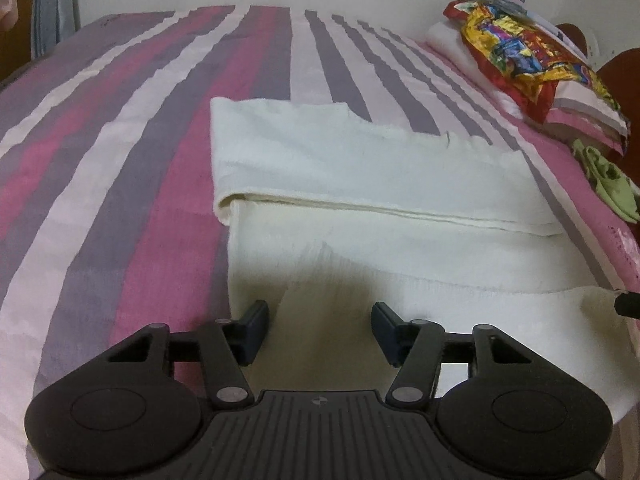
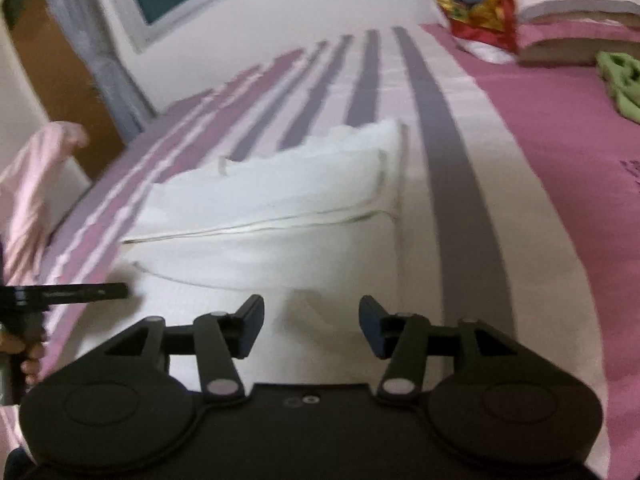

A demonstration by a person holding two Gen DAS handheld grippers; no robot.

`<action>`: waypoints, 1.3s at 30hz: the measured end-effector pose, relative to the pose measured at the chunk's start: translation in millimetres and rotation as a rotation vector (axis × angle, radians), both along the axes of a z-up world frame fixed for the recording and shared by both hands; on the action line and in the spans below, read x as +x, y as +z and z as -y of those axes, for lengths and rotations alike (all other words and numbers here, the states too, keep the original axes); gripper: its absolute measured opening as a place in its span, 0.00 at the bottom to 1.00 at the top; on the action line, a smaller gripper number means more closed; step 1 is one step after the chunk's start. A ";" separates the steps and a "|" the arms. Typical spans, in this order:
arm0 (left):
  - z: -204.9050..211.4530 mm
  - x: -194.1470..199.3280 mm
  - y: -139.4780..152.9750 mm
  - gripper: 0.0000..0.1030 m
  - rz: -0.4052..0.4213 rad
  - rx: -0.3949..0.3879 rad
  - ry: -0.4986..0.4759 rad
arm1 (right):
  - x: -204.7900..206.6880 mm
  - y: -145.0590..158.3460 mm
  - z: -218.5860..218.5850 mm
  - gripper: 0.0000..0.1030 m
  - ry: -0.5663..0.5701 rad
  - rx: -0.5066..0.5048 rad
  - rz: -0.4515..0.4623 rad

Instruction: Fold small clothes

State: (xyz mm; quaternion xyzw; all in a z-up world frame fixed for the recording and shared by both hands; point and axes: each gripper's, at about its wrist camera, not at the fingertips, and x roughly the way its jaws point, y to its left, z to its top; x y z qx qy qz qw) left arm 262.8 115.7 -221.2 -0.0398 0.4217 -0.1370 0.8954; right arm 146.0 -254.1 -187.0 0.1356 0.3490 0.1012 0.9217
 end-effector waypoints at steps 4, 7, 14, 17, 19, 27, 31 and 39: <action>1.7 -3.3 -1.1 0.56 0.001 -0.015 0.003 | 4.8 -3.5 -9.6 0.58 0.040 -0.068 -0.014; 1.4 -5.0 -1.7 0.30 0.007 -0.020 0.023 | 8.8 -11.1 -14.4 0.43 0.053 -0.125 -0.037; 2.4 -12.7 6.5 0.05 0.056 -0.065 0.047 | 7.9 -11.2 -19.4 0.06 0.062 -0.148 -0.026; -0.3 -15.7 21.0 0.05 0.122 -0.111 0.074 | 6.0 0.2 -13.7 0.05 0.026 -0.108 0.023; -2.4 -11.7 31.4 0.05 0.153 -0.142 0.089 | 8.6 12.9 -7.3 0.05 0.007 -0.062 0.055; -6.9 49.4 61.1 0.05 0.263 -0.207 0.189 | 59.2 57.3 7.8 0.05 -0.036 -0.057 0.183; -5.4 92.1 54.0 0.05 0.258 -0.222 0.247 | 107.5 62.2 11.7 0.05 -0.052 -0.064 0.206; 12.8 148.0 10.9 0.05 0.214 -0.176 0.314 | 199.8 29.1 8.6 0.05 -0.090 -0.115 0.139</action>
